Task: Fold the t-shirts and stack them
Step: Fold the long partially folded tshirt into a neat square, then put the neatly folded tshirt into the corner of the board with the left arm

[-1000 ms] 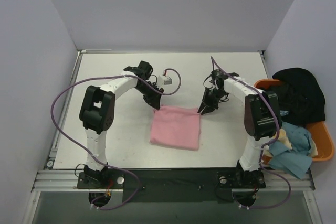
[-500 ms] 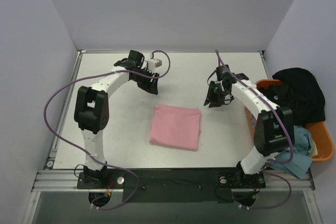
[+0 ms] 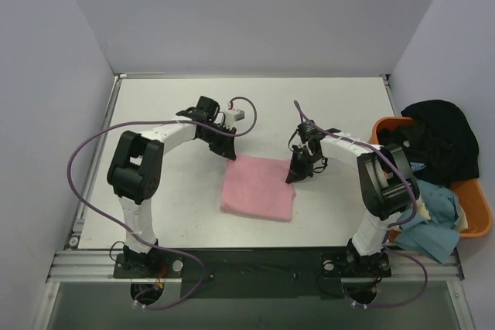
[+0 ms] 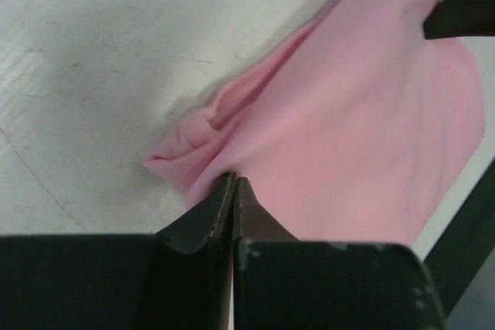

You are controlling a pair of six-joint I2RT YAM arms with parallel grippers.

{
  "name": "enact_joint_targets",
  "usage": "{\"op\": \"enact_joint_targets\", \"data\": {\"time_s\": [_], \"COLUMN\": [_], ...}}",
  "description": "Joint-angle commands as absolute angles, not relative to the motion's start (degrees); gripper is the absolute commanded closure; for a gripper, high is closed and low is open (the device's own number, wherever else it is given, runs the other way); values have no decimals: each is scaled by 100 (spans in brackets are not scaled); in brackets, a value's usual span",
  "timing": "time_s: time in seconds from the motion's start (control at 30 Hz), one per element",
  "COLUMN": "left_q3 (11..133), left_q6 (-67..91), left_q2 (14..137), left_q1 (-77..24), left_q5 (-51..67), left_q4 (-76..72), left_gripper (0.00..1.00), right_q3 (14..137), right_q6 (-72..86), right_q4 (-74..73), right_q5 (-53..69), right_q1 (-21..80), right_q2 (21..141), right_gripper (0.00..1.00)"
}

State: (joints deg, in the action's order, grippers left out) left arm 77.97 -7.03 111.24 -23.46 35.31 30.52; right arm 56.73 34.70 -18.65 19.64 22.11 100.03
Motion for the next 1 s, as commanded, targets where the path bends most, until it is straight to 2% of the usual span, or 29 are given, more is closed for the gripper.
{"op": "enact_joint_targets", "data": {"time_s": [0.0,0.27,0.33,0.37,0.4,0.43,0.57,0.63,0.83,0.97], "left_q3": [8225,8428,8464,8429,8403,8350,7851,7421,6672,6364], "left_q6": [-115,-35,402,526,806,904,1396,1511,1477,1590], "left_q2": [11626,11796,11542,11314,11155,10892,10373,10196,10037,10177], "left_q1": [-2250,-2127,-2092,-2066,-2013,-1987,-1986,-1995,-1977,-2013], "left_q5": [3007,2198,1769,1680,1557,1530,1468,1652,1458,1652], "left_q4": [2145,2082,2127,2127,2162,2197,2671,2707,2523,2163], "left_gripper": [92,91,81,70,64,53,37,24,21,25], "right_q3": [5880,6186,6362,6407,6494,6539,6636,6514,6048,5880], "right_q6": [3542,3375,3322,3305,3305,3287,3208,3225,3287,3305], "right_q4": [-1740,-1897,-2029,-2056,-2187,-2258,-2557,-2610,-2663,-2759], "right_q5": [1899,1925,1881,1846,1750,1679,1521,1494,1485,1380], "right_q1": [2040,1731,1740,1740,1740,1740,1740,1740,1740,1740], "right_q2": [10168,10371,10257,10100,10020,9846,9353,9072,8377,8051], "right_gripper": [100,100,100,100,100,99,83,78,75,75]}}
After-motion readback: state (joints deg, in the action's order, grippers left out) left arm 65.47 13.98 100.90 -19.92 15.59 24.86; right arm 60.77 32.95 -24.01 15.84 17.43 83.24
